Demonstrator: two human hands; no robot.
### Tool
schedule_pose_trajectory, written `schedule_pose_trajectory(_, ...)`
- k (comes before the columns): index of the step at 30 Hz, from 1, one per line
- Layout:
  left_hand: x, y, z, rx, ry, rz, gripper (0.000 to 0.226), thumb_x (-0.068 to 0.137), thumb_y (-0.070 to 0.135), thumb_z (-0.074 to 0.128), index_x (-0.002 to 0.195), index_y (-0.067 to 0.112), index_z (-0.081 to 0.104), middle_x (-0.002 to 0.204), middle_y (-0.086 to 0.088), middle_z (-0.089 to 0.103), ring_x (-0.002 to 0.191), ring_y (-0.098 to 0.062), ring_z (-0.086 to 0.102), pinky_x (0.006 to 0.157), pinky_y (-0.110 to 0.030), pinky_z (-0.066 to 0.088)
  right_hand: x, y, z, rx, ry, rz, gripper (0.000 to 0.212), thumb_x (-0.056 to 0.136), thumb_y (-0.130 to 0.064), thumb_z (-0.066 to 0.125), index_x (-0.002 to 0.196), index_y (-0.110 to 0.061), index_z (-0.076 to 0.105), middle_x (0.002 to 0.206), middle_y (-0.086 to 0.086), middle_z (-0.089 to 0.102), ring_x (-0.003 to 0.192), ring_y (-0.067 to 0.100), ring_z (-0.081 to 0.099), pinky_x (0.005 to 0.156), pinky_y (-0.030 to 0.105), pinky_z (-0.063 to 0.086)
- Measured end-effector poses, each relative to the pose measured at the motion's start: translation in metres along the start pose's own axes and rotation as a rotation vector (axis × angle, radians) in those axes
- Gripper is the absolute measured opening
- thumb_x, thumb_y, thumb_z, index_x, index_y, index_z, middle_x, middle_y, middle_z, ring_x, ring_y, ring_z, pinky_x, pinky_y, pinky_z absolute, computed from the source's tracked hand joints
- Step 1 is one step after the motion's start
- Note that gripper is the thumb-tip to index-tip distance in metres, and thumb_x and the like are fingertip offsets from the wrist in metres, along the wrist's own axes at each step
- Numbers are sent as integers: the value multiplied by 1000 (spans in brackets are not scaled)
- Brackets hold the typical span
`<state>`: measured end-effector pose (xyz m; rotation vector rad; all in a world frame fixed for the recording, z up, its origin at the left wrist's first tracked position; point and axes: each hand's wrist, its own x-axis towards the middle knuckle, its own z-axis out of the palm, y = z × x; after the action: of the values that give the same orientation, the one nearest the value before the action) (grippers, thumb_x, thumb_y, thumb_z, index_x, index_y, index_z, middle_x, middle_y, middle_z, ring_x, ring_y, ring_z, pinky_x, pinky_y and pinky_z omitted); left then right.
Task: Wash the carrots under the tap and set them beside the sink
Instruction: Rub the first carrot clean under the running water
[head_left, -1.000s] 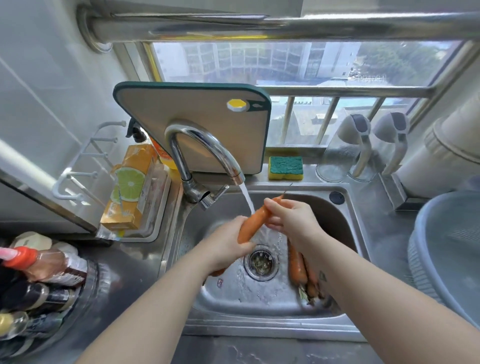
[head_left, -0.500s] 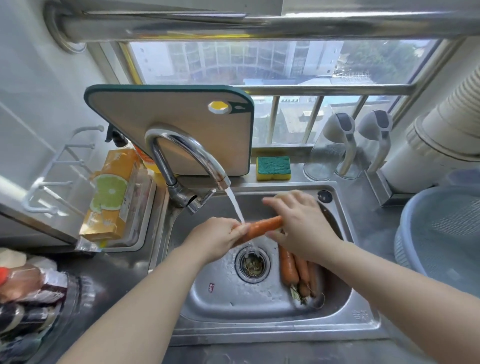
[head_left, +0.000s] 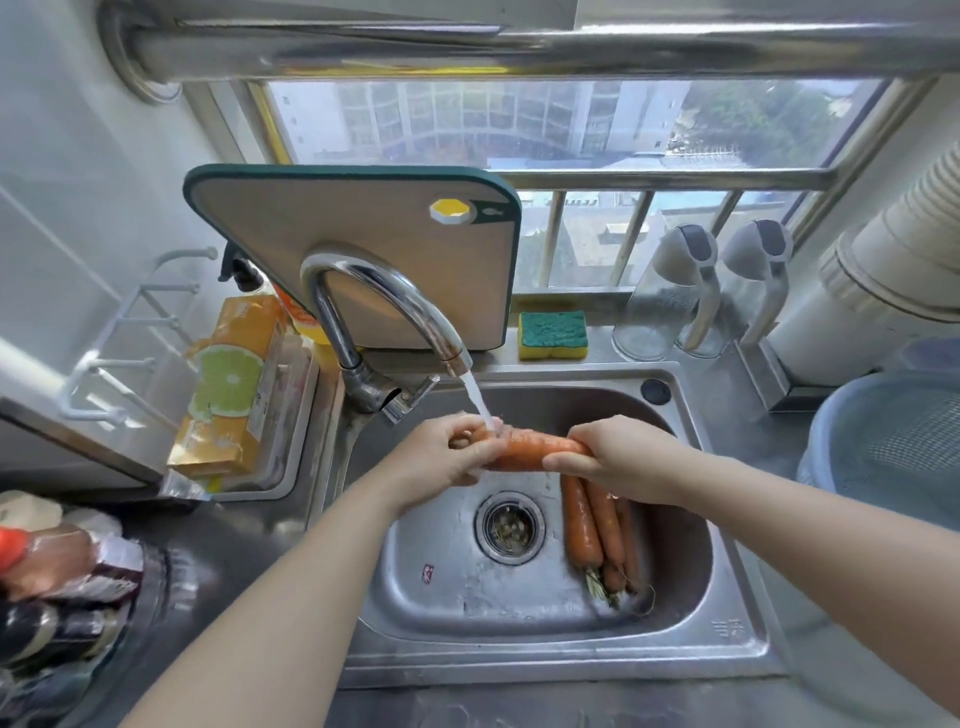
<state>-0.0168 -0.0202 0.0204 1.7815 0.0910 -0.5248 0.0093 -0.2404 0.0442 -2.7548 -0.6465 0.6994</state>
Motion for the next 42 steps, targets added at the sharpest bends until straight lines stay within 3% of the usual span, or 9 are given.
schedule_pose_trajectory(6, 5, -1, 43, -719, 277, -109, 27, 95, 15, 52, 121, 18, 47, 110, -12, 60, 96, -22, 61, 77, -35, 55, -13, -16, 4, 78, 47, 73, 47, 88, -62, 45, 68, -20, 44, 69, 0, 54, 66, 22, 50, 62, 35, 37)
schedule_pose_trajectory(11, 15, 9, 61, -983, 491, -141, 45, 95, 8, 50, 134, 23, 34, 90, -8, 56, 76, -18, 55, 78, -40, 50, -29, -36, 17, -257, 240, 29, 39, 93, -56, 41, 99, -18, 44, 96, 0, 64, 90, 25, 63, 63, 33, 35)
schedule_pose_trajectory(15, 14, 14, 60, -1001, 505, -193, 58, 94, 9, 54, 142, 23, 26, 88, -8, 55, 70, -18, 57, 70, -36, 51, -28, -41, 21, -313, 254, 16, 35, 95, -51, 41, 104, -17, 44, 99, 0, 64, 89, 25, 64, 64, 34, 38)
schedule_pose_trajectory(19, 5, 15, 47, -931, 261, -120, 83, 95, -2, 47, 149, 32, -4, 118, -16, 48, 93, -22, 57, 86, -45, 47, -25, -30, 16, -49, 101, 73, 37, 92, -55, 45, 92, -18, 44, 86, 0, 57, 77, 22, 56, 64, 34, 41)
schedule_pose_trajectory(22, -2, 10, 35, -912, 184, -103, 89, 93, -11, 42, 149, 32, -11, 116, -15, 49, 97, -20, 56, 91, -46, 43, -22, -26, 13, 113, 19, 38, 35, 89, -53, 53, 88, -18, 48, 85, 2, 61, 75, 22, 57, 68, 35, 45)
schedule_pose_trajectory(28, 9, 5, 44, -756, 466, -90, 84, 88, 1, 59, 149, 33, 11, 133, -18, 47, 89, -17, 64, 76, -37, 56, -22, -41, 23, -135, 281, 28, 32, 91, -51, 49, 98, -21, 44, 93, 0, 65, 85, 26, 61, 61, 31, 35)
schedule_pose_trajectory(31, 15, 7, 50, -677, 636, -114, 66, 89, 24, 56, 143, 36, 22, 126, -23, 56, 102, -31, 63, 93, -50, 50, -19, -48, 25, -189, 328, 16, 28, 92, -48, 48, 94, -21, 39, 97, 1, 64, 90, 27, 62, 62, 32, 34)
schedule_pose_trajectory(36, 16, 5, 47, -1023, 424, -78, 62, 103, 16, 35, 150, 33, -2, 101, -14, 55, 85, -18, 56, 77, -38, 49, -18, -34, 17, -110, 246, 49, 36, 91, -50, 50, 101, -16, 47, 98, 4, 64, 90, 28, 61, 63, 33, 36)
schedule_pose_trajectory(42, 2, 0, 49, -859, 266, -46, 89, 95, -1, 48, 148, 36, -13, 137, -17, 38, 107, -23, 54, 96, -45, 44, -24, -30, 21, -57, 191, 68, 35, 90, -49, 52, 103, -17, 50, 98, 4, 64, 89, 28, 61, 64, 33, 39)
